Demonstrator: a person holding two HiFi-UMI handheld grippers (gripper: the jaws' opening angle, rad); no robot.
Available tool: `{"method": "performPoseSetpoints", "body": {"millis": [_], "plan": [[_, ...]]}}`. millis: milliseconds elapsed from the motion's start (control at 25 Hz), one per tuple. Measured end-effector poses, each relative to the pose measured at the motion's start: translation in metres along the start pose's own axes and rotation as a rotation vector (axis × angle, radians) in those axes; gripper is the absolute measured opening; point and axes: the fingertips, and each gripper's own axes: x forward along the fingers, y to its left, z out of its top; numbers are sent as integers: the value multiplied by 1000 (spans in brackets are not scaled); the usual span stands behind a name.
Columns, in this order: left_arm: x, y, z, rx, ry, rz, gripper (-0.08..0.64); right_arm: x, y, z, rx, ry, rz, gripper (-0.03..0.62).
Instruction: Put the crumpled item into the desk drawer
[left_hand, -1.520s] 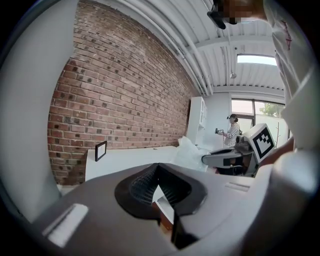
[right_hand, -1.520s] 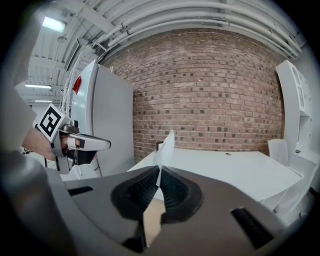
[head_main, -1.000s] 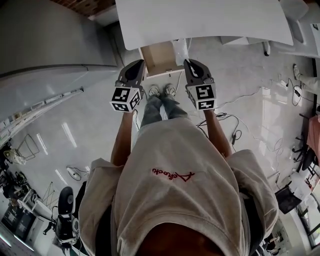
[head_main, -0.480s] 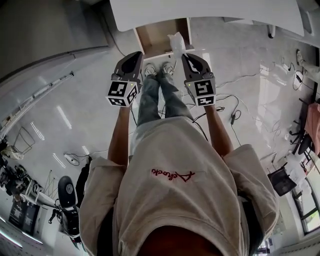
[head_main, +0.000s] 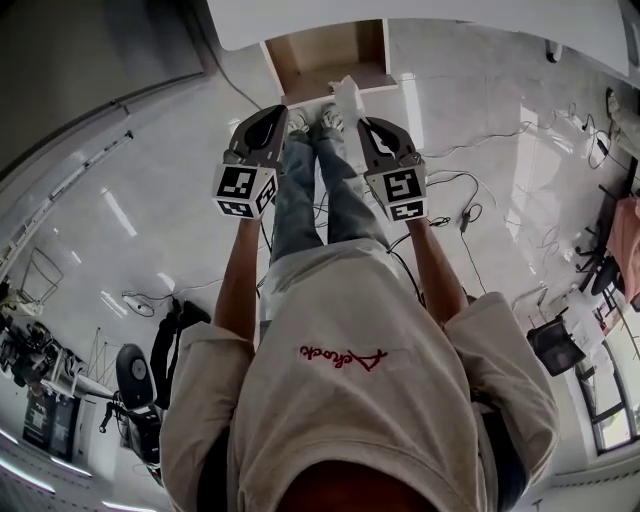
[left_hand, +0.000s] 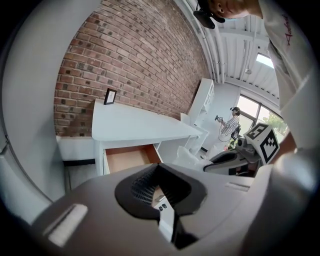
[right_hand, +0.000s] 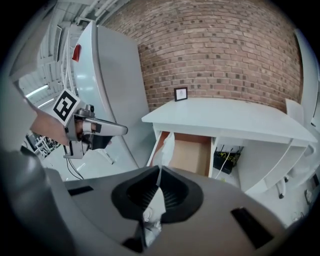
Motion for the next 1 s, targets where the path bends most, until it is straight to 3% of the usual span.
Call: {"method": "performPoseSetpoints", "body": {"millis": [480,1000], "plan": [[21,5,-11,-26,0,6,9,60,-25,-6,-67,45,57,12],[24,16,-28,-59,18,23,9,155,-41,-13,-207,140,143,12]]}}
